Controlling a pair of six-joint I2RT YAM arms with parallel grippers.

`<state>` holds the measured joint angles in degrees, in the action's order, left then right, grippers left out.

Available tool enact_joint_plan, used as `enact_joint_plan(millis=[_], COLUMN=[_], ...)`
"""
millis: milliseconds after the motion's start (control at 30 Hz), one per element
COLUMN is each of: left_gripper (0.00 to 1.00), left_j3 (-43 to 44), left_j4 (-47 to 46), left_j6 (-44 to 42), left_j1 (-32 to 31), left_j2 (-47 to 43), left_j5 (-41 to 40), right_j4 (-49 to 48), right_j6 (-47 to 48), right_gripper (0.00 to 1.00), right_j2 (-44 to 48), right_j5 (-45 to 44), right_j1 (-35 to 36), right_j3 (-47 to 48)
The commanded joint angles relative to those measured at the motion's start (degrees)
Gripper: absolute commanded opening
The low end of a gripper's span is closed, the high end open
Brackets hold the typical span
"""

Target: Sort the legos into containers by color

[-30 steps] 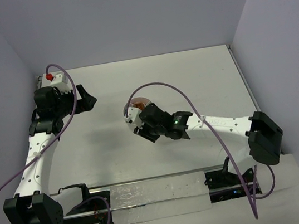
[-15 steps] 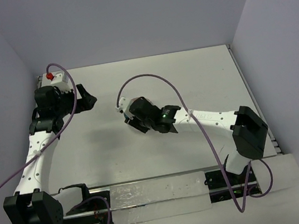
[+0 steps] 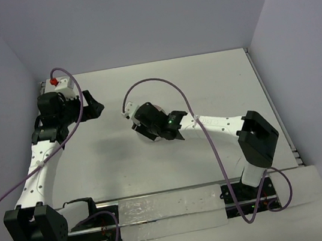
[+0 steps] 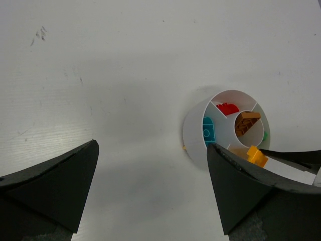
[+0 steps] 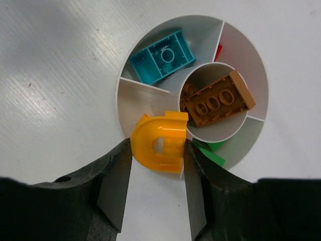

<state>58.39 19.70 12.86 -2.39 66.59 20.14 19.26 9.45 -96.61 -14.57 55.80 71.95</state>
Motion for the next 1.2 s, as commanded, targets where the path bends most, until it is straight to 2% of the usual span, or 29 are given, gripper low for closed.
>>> enact_joint_plan(millis=[0,133,300,433,500,633,700,833,1167], left_gripper=[0.99,0.99,0.99,0.99,0.99,0.99,0.99,0.99,0.99], left_j3=[2.5,2.5,2.7,2.7,2.9,3.1,3.2,3.4,3.6], left_j4=[-1.9,-1.9,-2.0,-2.2,-2.3,-2.3,-2.3,-2.4,-2.6], left_j6=[-0.7,-0.7,-0.7,-0.6,-0.6,-0.7,-0.7,-0.7,-0.8], left_j1=[0.3,0.3,0.3,0.3,0.4,0.3,0.3,0.3,0.3], left_j2=[-0.2,0.0,0.5,0.8,1.0,1.3,1.5,1.8,2.1], left_j5=[-0.8,-0.8,-0.9,-1.0,-1.0,-1.0,-0.9,-0.8,-1.0], right_j4=[-1.1,-0.9,-0.6,-0.7,-0.8,-0.6,-0.6,-0.4,-0.3], right_j6=[-0.4,0.0,1.0,1.2,1.4,1.5,1.5,1.5,1.7], right_gripper=[0.13,0.17,0.33,0.34,0.40,0.42,0.48,0.54,0.59], right_j2=[-0.6,-1.1,-1.4,-1.4,-1.4,-1.5,-1.5,-1.5,-1.0], right_j5=[-1.2,-0.9,-0.6,-0.3,-0.3,-0.2,-0.1,0.1,0.5], right_j1=[-0.8,-1.0,-1.3,-1.4,-1.4,-1.5,-1.5,-1.7,-1.7], right_j3=[3.1,3.6,3.9,3.8,3.6,3.6,3.6,3.7,3.5])
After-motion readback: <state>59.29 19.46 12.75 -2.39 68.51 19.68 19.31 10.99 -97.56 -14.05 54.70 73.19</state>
